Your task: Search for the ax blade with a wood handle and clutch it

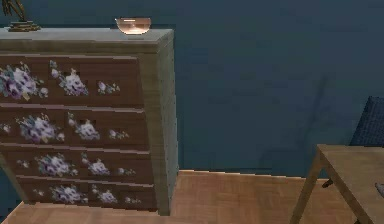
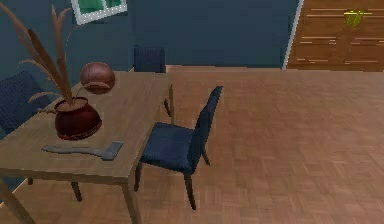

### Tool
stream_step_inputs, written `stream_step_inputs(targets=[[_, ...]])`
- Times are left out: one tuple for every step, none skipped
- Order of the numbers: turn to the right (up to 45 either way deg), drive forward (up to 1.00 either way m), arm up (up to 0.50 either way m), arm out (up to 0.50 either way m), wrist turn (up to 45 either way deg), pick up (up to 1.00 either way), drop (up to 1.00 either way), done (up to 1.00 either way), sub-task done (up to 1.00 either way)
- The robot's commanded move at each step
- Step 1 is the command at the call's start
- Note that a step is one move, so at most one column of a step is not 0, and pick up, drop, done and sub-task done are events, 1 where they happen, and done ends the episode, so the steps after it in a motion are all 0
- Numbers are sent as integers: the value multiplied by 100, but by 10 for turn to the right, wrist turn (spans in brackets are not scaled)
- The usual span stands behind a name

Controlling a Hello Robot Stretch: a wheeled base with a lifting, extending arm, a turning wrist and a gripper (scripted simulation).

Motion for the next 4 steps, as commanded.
stream_step_inputs(targets=[[30, 0, 0, 0, 0, 0, 0, 0, 0], [0, 15, 0, 0, 0, 0, 0, 0, 0], [-240, 0, 0, 0, 0, 0, 0, 0, 0], [0, 0, 50, 0, 0, 0, 0, 0, 0]])
